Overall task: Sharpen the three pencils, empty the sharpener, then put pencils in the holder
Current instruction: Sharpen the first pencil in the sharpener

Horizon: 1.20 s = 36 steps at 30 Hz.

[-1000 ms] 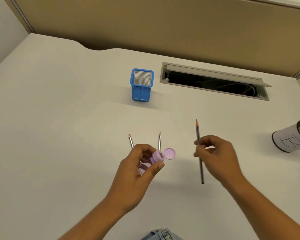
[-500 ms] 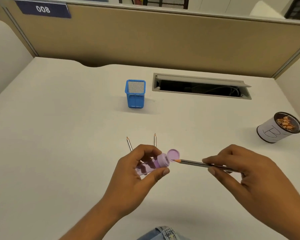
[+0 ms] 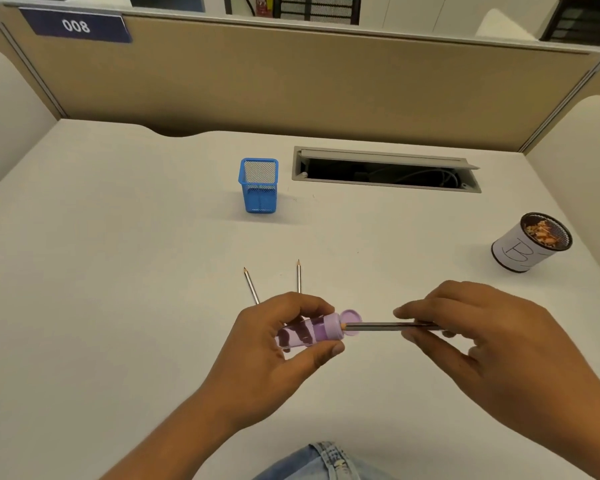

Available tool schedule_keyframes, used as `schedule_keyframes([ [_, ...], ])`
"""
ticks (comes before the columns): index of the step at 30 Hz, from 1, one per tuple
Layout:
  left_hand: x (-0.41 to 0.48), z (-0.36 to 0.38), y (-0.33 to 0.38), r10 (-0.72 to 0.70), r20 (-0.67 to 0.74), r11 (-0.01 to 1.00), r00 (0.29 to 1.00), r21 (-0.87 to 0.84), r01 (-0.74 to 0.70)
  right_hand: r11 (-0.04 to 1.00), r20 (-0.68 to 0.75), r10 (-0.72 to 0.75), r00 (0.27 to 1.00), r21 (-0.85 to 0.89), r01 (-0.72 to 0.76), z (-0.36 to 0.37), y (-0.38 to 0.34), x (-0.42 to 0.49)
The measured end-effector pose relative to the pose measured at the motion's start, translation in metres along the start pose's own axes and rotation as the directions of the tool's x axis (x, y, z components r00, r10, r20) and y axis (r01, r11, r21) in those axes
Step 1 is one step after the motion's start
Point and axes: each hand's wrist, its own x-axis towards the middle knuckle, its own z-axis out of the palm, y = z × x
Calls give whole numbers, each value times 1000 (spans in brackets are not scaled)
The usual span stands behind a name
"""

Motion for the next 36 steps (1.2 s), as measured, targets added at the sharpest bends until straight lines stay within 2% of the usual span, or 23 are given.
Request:
schedule_keyframes([
  [3,-2,-4,4,36,37,999,999,-14,-35,998,14,-55,998,15,55,-3,-1,0],
  [7,-1,-4,11,157,78,987,985,20,-159,992,75,-119,990,62,114,-6,-2,2],
  [11,-1,-7,13,150,29,988,988,34,-151,981,136,-136,981,153,115,-10,0,6],
  [14,-5,-6,15,107,-13,994,994,16,-107,983,119,-171,978,93,161,-13,0,7],
  [18,-7,-4,20,13,-70,995,997,-100,-20,968,-63,-236,970,-108,228,-18,6,10],
  [21,-7,-3,24,-25,-65,985,998,-174,13,930,-162,-325,932,-232,285,-16,10,13],
  [26,-3,-5,28,11,3,972,1000,-234,-10,834,-192,-494,848,-381,399,-15,14,16],
  [29,-1,-7,26,31,-43,976,999,-214,-40,817,-160,-504,849,-405,410,-16,10,19],
  [31,1,-9,23,99,-71,983,993,-151,-109,865,-112,-434,894,-328,379,-16,4,19],
  [32,2,-10,22,138,-83,984,987,-101,-146,920,-93,-332,939,-250,301,-16,0,20],
  [33,3,-10,21,175,-88,982,981,-53,-180,974,-60,-177,982,-154,166,-16,-3,23],
  [34,3,-10,20,209,-82,978,974,-7,-211,1000,37,15,999,-22,-15,-18,-6,26],
  [35,3,-10,20,238,-64,971,969,38,-236,971,178,180,967,127,-204,-19,-7,29],
  [36,3,-9,19,251,-42,966,967,73,-248,908,299,269,916,237,-344,-18,-5,29],
])
